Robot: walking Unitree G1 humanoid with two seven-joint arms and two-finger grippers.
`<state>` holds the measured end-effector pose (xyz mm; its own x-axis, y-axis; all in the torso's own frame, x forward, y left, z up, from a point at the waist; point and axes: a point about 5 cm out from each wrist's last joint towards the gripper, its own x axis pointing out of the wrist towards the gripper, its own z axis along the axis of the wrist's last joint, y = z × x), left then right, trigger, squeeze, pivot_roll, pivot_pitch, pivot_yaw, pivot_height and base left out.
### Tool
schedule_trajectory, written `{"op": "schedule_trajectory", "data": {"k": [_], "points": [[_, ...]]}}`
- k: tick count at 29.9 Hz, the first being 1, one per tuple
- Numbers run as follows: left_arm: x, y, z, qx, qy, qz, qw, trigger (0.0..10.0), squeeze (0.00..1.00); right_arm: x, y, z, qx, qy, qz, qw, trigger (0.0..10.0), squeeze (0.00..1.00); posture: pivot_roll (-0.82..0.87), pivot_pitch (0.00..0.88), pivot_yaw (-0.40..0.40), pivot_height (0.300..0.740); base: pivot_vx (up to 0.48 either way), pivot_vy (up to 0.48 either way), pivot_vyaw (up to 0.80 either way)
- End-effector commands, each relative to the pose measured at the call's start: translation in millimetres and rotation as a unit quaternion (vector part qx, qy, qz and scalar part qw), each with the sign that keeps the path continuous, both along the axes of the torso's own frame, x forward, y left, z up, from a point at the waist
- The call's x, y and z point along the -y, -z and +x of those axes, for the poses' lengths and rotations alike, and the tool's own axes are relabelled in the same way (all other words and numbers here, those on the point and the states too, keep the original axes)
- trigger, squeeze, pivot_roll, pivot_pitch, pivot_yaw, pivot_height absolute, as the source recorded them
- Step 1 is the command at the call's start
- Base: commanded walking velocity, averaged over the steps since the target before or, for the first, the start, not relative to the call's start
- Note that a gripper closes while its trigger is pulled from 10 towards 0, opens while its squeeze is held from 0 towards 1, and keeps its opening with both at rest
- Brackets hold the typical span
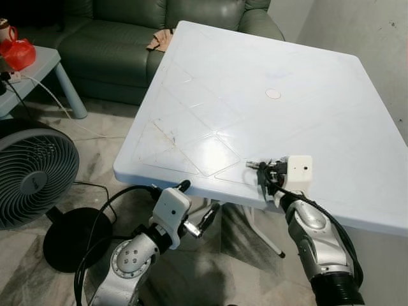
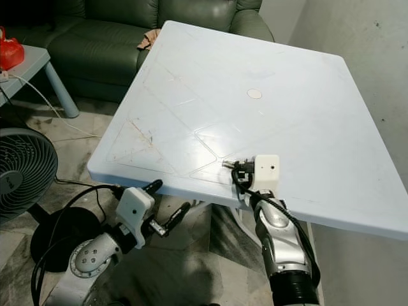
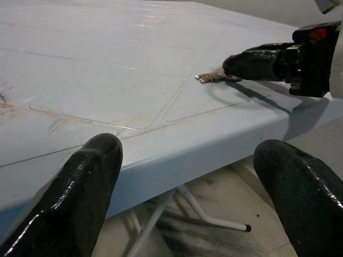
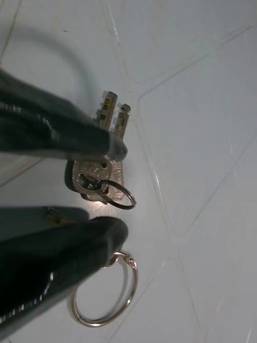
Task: Hang keys on a hook
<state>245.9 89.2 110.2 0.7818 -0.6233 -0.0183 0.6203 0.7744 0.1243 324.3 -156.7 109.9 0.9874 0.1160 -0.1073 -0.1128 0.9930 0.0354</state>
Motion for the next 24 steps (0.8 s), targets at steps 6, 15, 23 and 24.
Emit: {"op": "schedule_trajectory", "data": {"k": [6,15,23,24], "points": [[3.4,1.6,-1.1,-0.002,0.002,0.000,1.000,10.0,0.00,3.2,-1.7,-1.8,-0.003,0.007,0.000,1.000,9.0,0.00,-0.02,0.181,-0.109,0.740,0.000,0.000,0.00],[3.4,1.5,-0.8,-0.001,0.001,0.001,1.000,10.0,0.00,3.0,-1.5,1.8,-0.015,0.017,0.008,1.000,10.0,0.00,-0.02,0.185,-0.111,0.740,0.000,0.000,0.00],[4.0,1.8,-0.9,-0.001,0.000,0.001,1.000,10.0,0.00,6.2,-3.4,4.4,-0.013,0.026,0.009,1.000,10.0,0.13,-0.02,0.186,-0.112,0.740,0.000,0.000,0.00],[4.0,1.7,-0.6,-0.001,0.000,0.001,1.000,10.0,0.00,8.0,-4.3,5.6,-0.014,0.033,0.011,0.999,10.0,1.00,-0.02,0.186,-0.112,0.740,0.000,0.000,0.00]]}}
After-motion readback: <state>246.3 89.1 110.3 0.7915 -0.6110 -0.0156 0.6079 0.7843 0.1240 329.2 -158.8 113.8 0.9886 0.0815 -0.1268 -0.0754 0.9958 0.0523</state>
